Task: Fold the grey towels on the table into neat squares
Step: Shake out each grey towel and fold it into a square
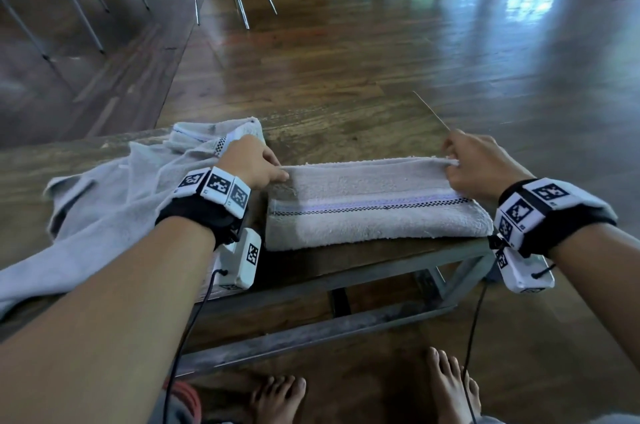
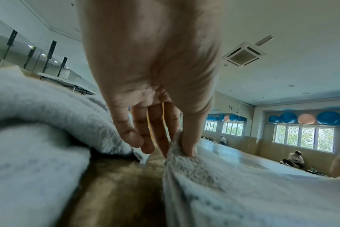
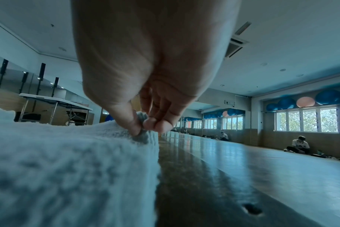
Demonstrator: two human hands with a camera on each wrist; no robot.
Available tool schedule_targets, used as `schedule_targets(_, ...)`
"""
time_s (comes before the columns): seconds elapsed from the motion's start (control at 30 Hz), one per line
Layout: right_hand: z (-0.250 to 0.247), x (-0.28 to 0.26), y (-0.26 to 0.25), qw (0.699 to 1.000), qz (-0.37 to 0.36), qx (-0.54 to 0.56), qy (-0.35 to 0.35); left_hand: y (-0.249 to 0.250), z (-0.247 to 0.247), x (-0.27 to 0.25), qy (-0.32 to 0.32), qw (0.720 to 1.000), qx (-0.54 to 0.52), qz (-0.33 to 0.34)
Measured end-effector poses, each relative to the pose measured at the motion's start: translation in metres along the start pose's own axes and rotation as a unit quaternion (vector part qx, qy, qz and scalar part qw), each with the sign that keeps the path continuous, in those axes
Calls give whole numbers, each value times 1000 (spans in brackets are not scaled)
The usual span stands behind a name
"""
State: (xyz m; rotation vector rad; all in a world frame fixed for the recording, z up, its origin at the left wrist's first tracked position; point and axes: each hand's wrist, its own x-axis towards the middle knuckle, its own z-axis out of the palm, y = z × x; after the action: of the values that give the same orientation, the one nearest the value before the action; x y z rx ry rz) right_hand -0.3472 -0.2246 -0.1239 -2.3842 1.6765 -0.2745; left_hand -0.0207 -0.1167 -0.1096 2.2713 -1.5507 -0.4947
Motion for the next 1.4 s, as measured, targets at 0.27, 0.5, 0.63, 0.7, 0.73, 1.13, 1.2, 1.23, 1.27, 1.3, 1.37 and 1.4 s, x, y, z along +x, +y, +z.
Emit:
schedule_targets(0.27, -23, -31, -12, 999, 20, -23, 45, 17, -38, -29, -12, 1000, 2, 26)
schedule_targets(0.5, -48, -53, -24, 990, 49, 55, 122, 28, -64, -60, 118, 988, -19, 100)
schedule_targets(0.63, -55, -54, -30, 927, -27, 227, 297, 26, -75, -69, 338, 923, -89, 163)
schedule_targets(0.7, -57, -56, -29, 889, -68, 307, 332, 22, -79, -75, 363, 897, -141, 210)
schedule_targets(0.73, -56, -56, -27, 884, -81, 319, 333, 17, -79, -77, 360, 894, -152, 219)
schedule_targets(1.13, 9, -68, -9, 997, 53, 61, -15, -22, -11, -74, 20, 1000, -4, -11)
schedule_targets(1.2, 14, -65, -17, 996, 76, 48, -8, -24, 1, -69, 25, 998, 14, -53)
schedule_targets(1.23, 15, -63, -20, 995, 86, 44, -3, -24, 5, -65, 27, 997, 25, -69)
schedule_targets(1.27, 17, -61, -21, 995, 96, 38, 0, -24, 7, -62, 31, 996, 33, -82)
schedule_targets(1.3, 18, -59, -21, 993, 108, 35, -2, -24, 8, -58, 33, 994, 37, -94)
schedule_targets(1.37, 19, -55, -20, 991, 131, 38, -12, -22, 7, -54, 30, 994, 29, -104)
schedule_targets(1.4, 19, -53, -18, 989, 139, 41, -14, -20, 6, -52, 26, 994, 25, -104)
